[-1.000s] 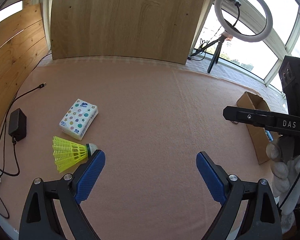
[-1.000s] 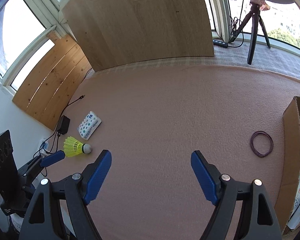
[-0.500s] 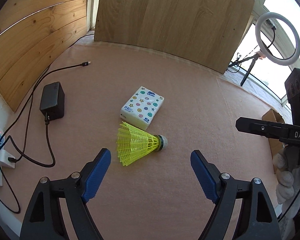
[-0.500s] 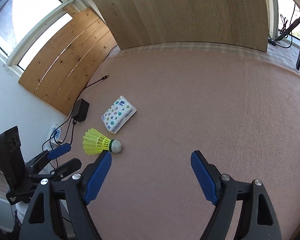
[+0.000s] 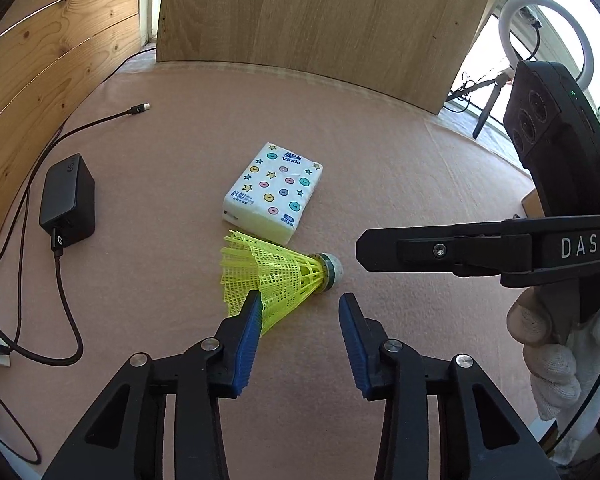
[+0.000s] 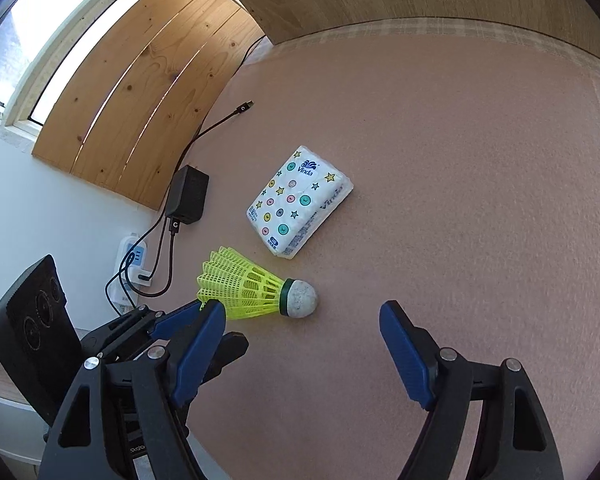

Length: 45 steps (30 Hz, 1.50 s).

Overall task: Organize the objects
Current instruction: 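Grasp the yellow shuttlecock skirt with the left gripper and lift it, then close the right gripper on the shuttlecock while the left gripper releases it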

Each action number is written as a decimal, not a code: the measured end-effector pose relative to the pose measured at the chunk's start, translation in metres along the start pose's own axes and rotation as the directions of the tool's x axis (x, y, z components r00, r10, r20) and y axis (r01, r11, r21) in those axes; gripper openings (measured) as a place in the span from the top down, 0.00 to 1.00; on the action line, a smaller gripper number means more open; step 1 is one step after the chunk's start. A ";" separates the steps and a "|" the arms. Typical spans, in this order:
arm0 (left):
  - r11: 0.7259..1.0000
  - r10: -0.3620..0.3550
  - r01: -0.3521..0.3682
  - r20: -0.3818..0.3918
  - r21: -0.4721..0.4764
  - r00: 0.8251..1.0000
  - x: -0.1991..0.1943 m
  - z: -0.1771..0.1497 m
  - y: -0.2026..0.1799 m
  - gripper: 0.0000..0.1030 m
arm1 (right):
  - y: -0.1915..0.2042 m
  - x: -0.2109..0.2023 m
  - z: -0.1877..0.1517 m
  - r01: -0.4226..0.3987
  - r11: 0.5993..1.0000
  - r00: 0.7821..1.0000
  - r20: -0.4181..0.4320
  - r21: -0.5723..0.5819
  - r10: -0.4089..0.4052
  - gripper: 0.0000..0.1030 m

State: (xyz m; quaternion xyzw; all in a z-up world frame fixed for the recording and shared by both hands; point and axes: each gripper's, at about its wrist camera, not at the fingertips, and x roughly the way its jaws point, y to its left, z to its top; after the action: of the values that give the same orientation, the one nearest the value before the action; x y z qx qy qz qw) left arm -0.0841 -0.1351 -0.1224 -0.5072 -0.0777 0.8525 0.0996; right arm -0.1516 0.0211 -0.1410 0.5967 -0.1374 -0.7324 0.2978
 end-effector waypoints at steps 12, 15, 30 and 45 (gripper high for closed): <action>1.000 -0.025 0.024 -0.030 -0.011 0.999 0.015 -0.001 0.003 0.72 | -0.004 0.034 0.000 -0.040 0.998 0.996 -0.076 0.047 0.044 0.62; 0.999 -0.030 0.030 -0.027 -0.013 0.999 0.015 -0.002 0.003 0.78 | -0.006 0.037 -0.002 -0.057 0.996 0.995 -0.078 0.065 0.062 0.69; 0.996 -0.089 0.089 0.003 0.004 0.996 0.001 -0.007 -0.026 0.98 | -0.005 0.021 -0.010 -0.071 0.997 0.995 -0.065 0.040 0.073 0.83; 0.978 -0.150 0.143 0.032 0.152 0.988 -0.017 0.008 -0.111 0.98 | -0.028 -0.055 -0.028 -0.038 0.998 0.998 0.059 0.051 0.035 0.84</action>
State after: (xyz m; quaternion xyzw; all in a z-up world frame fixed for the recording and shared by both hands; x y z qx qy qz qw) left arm -0.0733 -0.0325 -0.0786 -0.4726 -0.0528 0.8571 0.1982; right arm -0.1259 0.0804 -0.1197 0.5801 -0.1758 -0.7400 0.2915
